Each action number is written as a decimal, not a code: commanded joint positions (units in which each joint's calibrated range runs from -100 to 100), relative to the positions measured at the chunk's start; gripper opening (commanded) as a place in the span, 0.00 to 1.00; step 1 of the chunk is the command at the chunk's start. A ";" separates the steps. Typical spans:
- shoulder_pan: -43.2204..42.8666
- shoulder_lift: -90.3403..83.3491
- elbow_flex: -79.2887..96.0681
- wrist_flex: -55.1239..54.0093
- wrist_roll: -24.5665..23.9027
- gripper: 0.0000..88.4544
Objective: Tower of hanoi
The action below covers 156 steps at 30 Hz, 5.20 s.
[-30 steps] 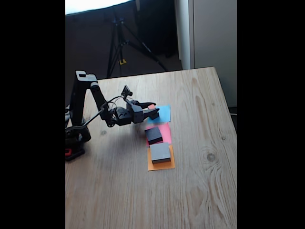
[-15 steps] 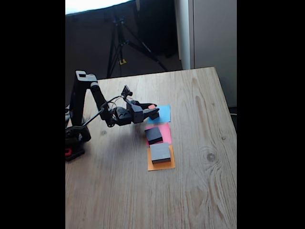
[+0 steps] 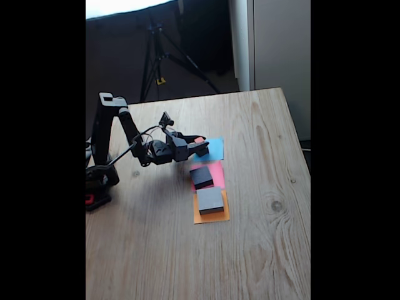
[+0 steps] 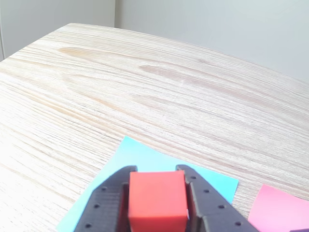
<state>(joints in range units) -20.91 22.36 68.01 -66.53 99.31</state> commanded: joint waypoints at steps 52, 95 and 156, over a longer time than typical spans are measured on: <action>33.24 -67.17 -56.92 146.95 0.69 0.01; 41.34 -30.46 5.71 27.32 0.69 0.01; 43.10 -10.85 -2.47 11.13 0.69 0.26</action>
<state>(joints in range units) 21.94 12.01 67.49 -53.88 99.31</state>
